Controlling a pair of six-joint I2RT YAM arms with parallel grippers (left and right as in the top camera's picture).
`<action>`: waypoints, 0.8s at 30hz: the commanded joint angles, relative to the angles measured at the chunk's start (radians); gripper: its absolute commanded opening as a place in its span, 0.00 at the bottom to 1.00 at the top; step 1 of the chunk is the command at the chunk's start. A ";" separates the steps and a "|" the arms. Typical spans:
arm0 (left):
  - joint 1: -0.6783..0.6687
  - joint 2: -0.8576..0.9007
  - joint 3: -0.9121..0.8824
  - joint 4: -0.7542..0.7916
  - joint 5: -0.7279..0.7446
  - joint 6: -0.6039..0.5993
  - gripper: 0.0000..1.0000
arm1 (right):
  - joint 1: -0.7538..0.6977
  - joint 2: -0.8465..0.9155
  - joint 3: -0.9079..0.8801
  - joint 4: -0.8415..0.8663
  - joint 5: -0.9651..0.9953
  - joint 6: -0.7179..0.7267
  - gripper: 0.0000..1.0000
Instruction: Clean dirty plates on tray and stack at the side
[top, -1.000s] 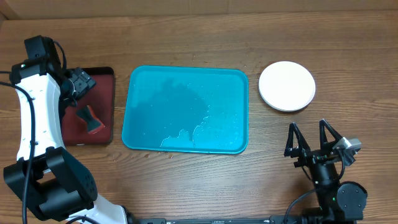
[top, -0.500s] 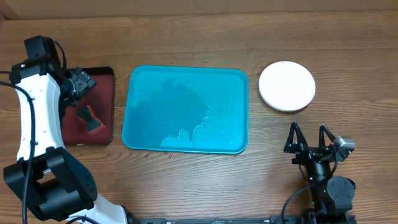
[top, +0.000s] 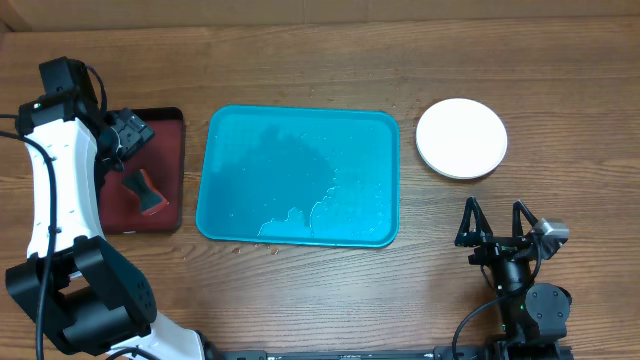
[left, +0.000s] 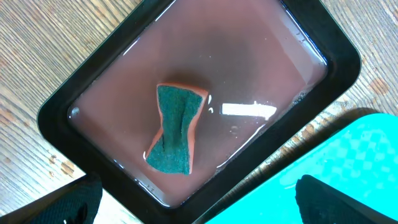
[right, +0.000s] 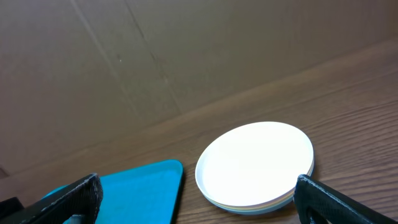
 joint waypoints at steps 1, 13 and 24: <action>-0.007 -0.011 0.011 -0.002 0.000 -0.009 1.00 | 0.007 -0.009 -0.010 0.006 0.002 -0.011 1.00; -0.007 -0.011 0.011 -0.002 0.000 -0.009 1.00 | 0.007 -0.009 -0.010 0.006 0.002 -0.011 1.00; -0.009 -0.034 0.011 -0.093 -0.007 0.082 1.00 | 0.007 -0.009 -0.010 0.006 0.002 -0.011 1.00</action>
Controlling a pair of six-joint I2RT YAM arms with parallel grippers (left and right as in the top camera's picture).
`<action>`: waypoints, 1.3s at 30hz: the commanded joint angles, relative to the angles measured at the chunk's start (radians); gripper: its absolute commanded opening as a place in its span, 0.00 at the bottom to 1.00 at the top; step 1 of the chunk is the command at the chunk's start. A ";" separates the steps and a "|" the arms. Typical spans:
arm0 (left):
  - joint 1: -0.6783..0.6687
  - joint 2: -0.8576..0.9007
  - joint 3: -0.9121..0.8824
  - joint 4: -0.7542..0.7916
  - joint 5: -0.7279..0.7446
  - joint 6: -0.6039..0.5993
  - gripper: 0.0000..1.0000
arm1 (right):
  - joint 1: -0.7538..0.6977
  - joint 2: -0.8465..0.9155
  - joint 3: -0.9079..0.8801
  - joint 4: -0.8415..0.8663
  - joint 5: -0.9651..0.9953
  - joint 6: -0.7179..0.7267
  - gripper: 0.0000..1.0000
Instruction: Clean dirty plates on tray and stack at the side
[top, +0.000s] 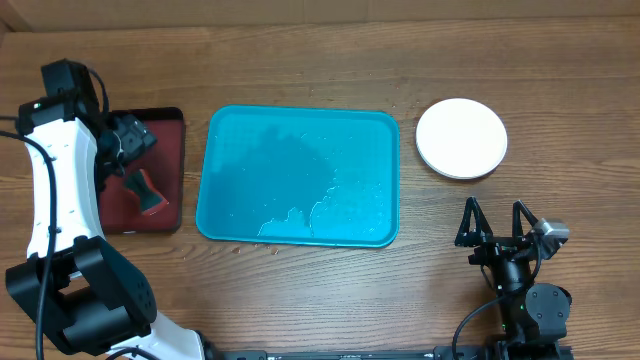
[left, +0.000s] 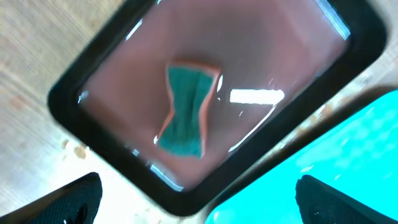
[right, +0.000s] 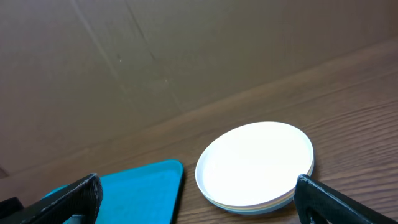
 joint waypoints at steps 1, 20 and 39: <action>-0.010 -0.048 0.011 -0.028 -0.007 0.045 1.00 | 0.006 -0.009 -0.010 0.006 0.002 -0.010 1.00; -0.243 -0.953 -0.547 0.254 0.166 0.399 1.00 | 0.006 -0.009 -0.010 0.006 0.002 -0.010 1.00; -0.241 -1.471 -0.913 0.320 0.183 0.497 1.00 | 0.006 -0.009 -0.010 0.006 0.002 -0.010 1.00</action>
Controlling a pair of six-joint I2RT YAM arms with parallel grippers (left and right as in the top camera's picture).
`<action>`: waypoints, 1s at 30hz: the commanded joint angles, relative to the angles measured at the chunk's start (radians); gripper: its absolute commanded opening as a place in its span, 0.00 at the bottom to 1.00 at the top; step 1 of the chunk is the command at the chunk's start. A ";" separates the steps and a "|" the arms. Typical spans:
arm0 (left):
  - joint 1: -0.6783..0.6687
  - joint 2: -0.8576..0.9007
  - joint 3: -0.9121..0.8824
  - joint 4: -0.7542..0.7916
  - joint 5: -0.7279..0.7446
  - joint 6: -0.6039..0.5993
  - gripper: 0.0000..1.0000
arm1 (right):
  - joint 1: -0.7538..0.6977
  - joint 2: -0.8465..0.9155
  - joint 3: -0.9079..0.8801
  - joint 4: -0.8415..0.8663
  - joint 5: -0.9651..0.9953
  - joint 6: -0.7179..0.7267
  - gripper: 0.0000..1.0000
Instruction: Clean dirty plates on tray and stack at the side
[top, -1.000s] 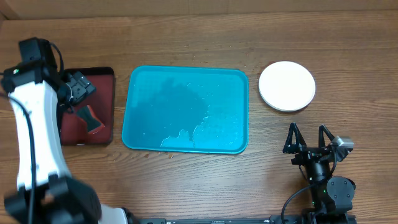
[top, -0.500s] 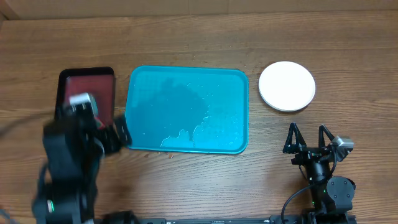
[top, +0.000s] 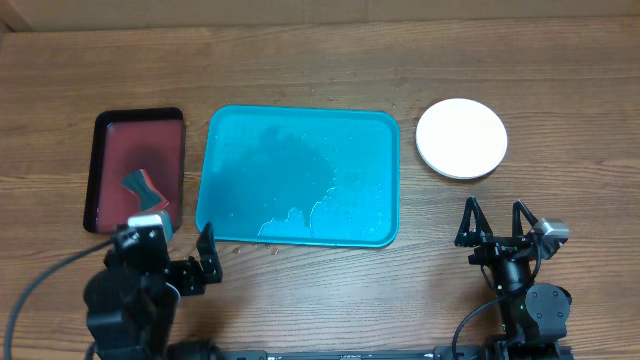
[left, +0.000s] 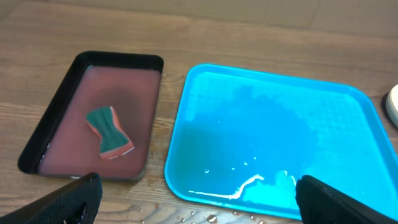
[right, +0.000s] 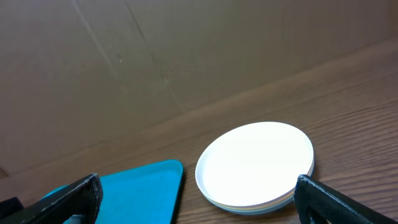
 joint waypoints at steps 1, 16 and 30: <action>0.000 -0.088 -0.107 0.061 0.021 0.073 1.00 | 0.006 -0.009 -0.010 0.006 0.003 -0.010 1.00; 0.000 -0.326 -0.520 0.657 0.054 -0.021 1.00 | 0.006 -0.009 -0.010 0.006 0.003 -0.010 1.00; 0.000 -0.378 -0.735 1.030 0.043 -0.082 1.00 | 0.006 -0.009 -0.010 0.006 0.003 -0.010 1.00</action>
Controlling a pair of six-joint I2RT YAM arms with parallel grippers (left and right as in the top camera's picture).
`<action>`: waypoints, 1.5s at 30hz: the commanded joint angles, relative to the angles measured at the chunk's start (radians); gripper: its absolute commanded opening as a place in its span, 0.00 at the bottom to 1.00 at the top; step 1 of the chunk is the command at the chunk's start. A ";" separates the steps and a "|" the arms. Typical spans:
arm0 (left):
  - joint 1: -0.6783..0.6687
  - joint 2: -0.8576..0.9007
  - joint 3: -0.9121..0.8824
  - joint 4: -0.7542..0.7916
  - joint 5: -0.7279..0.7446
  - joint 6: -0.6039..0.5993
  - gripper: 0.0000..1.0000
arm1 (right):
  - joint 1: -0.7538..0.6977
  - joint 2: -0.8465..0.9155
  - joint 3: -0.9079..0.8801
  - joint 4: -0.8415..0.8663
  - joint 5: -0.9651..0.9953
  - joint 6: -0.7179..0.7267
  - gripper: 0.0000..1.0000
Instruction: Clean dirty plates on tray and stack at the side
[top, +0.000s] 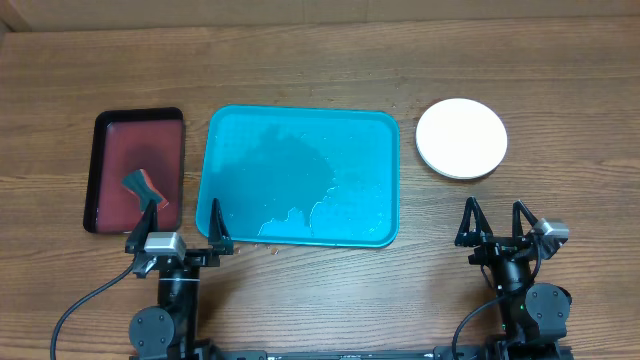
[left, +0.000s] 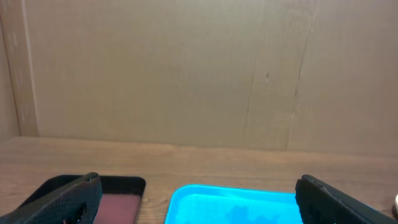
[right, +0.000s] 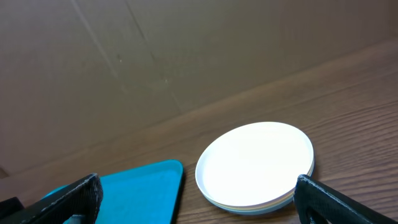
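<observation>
The blue tray (top: 300, 175) lies wet at the table's middle with no plates on it. A stack of white plates (top: 461, 138) sits at the back right, also in the right wrist view (right: 255, 163). My left gripper (top: 180, 214) rests open at the front left, just before the tray's near left corner. My right gripper (top: 493, 218) rests open at the front right, nothing between its fingers. The left wrist view shows the tray's far edge (left: 236, 205).
A black basin (top: 135, 170) of reddish water stands left of the tray, with a green-and-orange sponge (top: 145, 188) lying in it. A cardboard wall (left: 186, 74) backs the table. Small crumbs lie by the tray's front edge.
My left arm has settled lower at the front left, its camera now looking level at the cardboard wall instead of down on basin and tray. The right arm has not moved.
My left gripper hung open over the basin with the sponge lying in the water, and stayed there a moment later. Then the arm had drawn back to the front left. Now it rests there. The plates stayed stacked at the right throughout.
</observation>
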 joint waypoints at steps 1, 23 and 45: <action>0.000 -0.014 -0.029 0.003 -0.017 -0.034 1.00 | 0.007 -0.009 -0.010 0.006 0.003 -0.010 1.00; -0.009 -0.013 -0.029 -0.219 -0.082 -0.036 1.00 | 0.007 -0.009 -0.010 0.006 0.003 -0.010 1.00; -0.080 -0.013 -0.029 -0.219 -0.080 0.140 1.00 | 0.007 -0.009 -0.010 0.006 0.003 -0.010 1.00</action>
